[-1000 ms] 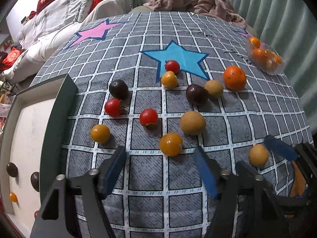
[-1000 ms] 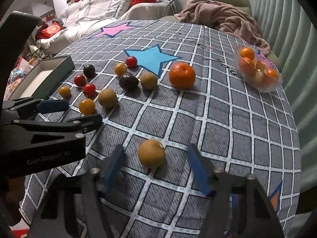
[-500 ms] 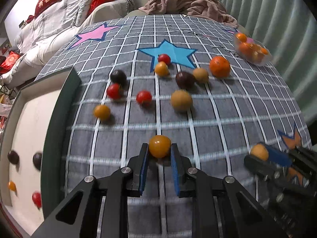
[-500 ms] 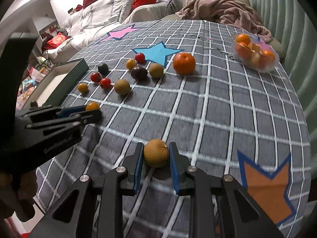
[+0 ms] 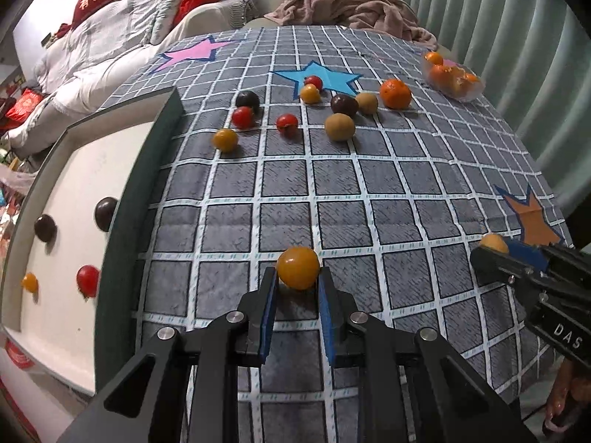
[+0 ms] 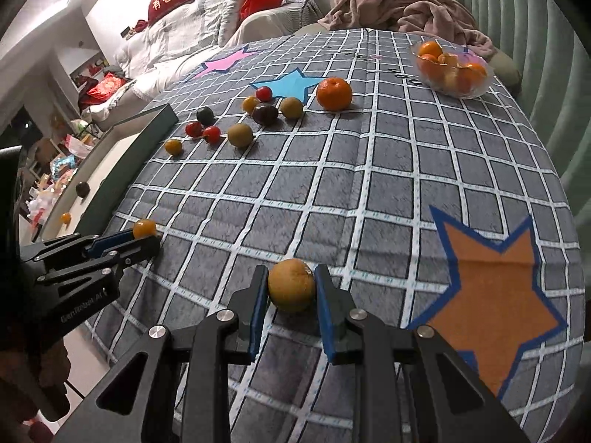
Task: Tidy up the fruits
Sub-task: 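Carry the orange tomato and tan fruit over the white tray with both tools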
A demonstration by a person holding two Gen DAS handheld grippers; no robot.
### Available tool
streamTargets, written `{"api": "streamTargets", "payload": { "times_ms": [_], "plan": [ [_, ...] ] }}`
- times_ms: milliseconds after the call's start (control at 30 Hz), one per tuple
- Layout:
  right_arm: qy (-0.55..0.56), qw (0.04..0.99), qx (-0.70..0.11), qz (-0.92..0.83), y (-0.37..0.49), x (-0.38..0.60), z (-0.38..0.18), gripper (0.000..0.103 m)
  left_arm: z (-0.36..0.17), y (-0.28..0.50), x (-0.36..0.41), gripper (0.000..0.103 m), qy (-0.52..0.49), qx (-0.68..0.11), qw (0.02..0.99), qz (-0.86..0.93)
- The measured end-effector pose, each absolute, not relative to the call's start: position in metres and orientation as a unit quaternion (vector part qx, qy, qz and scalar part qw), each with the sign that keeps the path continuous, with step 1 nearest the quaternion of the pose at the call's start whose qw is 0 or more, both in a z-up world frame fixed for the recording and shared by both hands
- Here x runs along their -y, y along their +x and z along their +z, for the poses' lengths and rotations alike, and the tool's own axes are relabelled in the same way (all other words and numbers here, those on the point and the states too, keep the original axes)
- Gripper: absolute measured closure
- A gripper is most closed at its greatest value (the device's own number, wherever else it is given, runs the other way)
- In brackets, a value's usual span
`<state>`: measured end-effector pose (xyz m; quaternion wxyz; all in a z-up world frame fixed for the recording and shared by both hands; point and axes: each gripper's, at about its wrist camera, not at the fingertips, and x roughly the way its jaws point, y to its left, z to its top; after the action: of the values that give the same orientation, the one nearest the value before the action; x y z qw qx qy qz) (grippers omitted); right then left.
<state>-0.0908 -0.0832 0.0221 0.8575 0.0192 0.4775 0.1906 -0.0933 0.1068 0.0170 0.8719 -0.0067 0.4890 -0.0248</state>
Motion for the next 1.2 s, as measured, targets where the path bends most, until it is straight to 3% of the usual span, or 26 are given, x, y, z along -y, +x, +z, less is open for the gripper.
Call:
{"api": "streamTargets", "payload": {
  "times_ms": [633,1200],
  "plan": [
    [0.006,0.840,-0.494,0.226,-0.096,0.025,0.028,0.075,0.086,-0.152,-0.166,0.080,-0.051,-0.420,0.906,-0.015],
    [-0.005,0.832,-0.493,0.254,-0.078,-0.023,0.043,0.075,0.077,-0.150,-0.222,0.080,-0.090,-0.424,0.901,0.023]
  ]
}}
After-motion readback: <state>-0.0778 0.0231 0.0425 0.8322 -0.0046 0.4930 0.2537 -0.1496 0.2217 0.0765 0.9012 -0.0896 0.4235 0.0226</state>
